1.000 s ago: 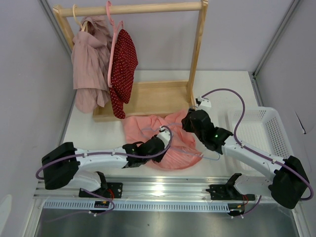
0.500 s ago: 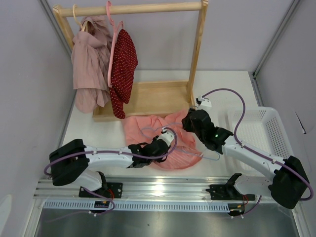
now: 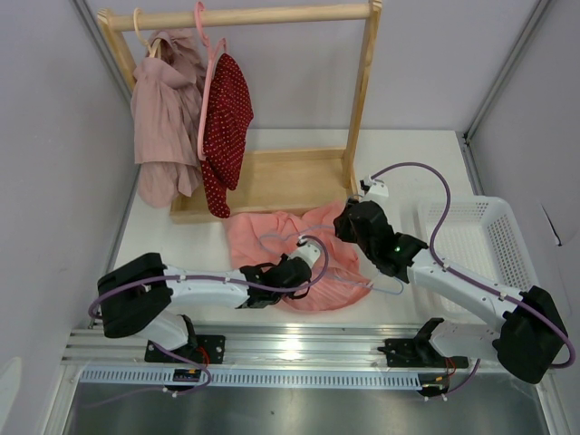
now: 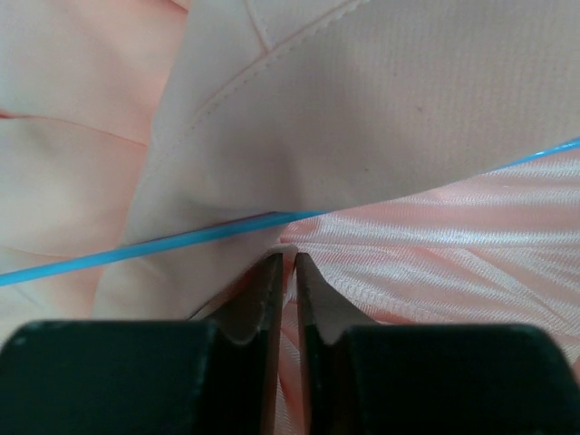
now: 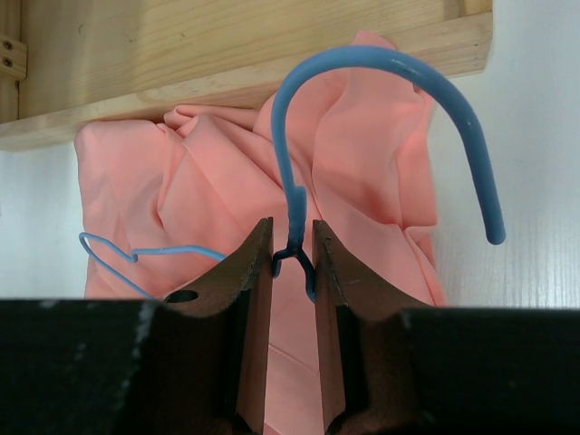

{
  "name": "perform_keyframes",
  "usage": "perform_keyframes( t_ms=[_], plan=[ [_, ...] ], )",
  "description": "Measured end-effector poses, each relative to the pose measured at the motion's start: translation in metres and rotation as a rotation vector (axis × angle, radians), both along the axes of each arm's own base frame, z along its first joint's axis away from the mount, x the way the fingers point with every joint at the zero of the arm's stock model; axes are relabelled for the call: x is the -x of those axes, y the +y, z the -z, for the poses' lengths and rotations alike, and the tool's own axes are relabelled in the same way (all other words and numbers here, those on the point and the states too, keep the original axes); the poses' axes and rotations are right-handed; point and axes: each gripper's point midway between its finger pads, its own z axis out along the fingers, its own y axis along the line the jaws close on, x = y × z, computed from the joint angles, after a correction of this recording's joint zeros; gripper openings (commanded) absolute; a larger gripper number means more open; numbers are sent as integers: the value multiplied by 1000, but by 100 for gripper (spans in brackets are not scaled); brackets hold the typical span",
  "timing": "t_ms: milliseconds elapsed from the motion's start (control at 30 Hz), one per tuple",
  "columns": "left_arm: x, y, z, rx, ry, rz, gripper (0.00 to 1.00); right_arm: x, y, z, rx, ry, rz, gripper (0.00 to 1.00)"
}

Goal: Place the skirt on the hanger

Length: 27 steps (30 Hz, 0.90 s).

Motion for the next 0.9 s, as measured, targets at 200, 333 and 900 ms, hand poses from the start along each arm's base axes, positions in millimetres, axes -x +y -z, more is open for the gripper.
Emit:
perform_keyframes(
  t_ms=[200, 333, 900],
  plan=[
    [4, -8, -11, 49, 10, 26, 4, 0, 0, 0, 0, 0, 0, 0],
    [7, -15, -32, 124, 8, 54, 3, 0, 0, 0, 0, 0, 1, 0],
    [7, -9, -67, 281, 30, 40, 0, 0, 0, 0, -1, 0, 2, 0]
  ],
)
